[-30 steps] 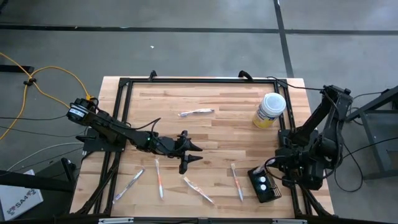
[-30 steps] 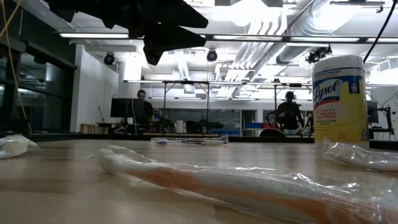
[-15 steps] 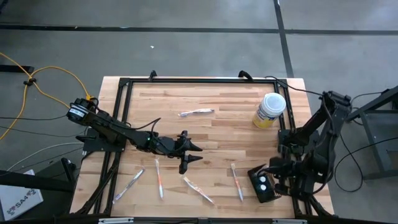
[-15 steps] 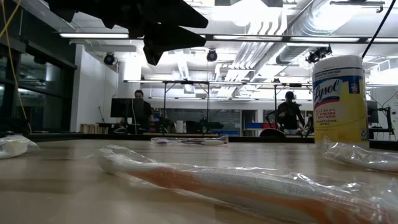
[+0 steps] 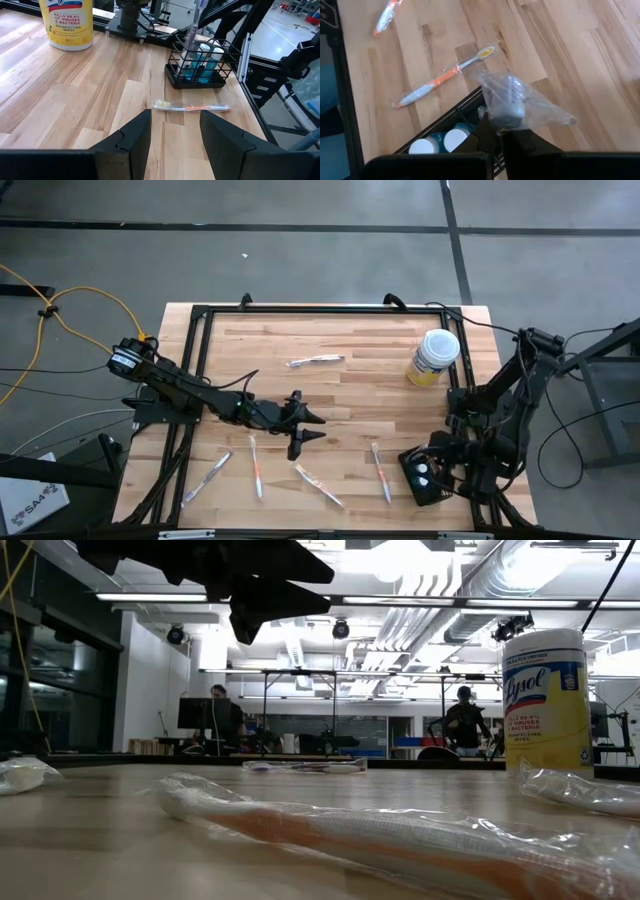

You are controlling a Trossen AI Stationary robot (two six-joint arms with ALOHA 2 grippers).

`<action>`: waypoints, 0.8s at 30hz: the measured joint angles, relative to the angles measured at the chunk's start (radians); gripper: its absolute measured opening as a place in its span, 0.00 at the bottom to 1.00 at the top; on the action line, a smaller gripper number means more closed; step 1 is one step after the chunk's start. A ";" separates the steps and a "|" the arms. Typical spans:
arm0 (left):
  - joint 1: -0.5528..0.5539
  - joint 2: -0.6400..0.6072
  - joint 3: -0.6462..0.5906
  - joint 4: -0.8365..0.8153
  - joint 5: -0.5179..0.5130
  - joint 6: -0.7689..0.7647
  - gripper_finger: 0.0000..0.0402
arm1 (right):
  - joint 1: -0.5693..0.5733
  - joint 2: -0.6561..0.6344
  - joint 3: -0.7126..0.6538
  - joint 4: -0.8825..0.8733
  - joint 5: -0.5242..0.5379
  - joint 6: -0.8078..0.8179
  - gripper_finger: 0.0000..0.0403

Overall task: Pick & Place toothbrushing station
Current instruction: Put the purple toothbrush into the mesh organizer

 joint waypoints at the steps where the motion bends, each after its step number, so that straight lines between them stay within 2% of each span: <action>1: 0.000 0.000 0.000 0.000 0.000 0.000 0.41 | 0.000 0.000 -0.007 0.010 -0.001 0.003 0.01; 14: 0.000 0.000 0.000 0.003 0.000 0.000 0.41 | -0.042 -0.001 -0.023 0.096 -0.042 0.001 0.02; 24: 0.000 0.000 0.000 0.003 0.000 0.000 0.41 | -0.099 -0.001 -0.023 0.094 -0.059 -0.032 0.21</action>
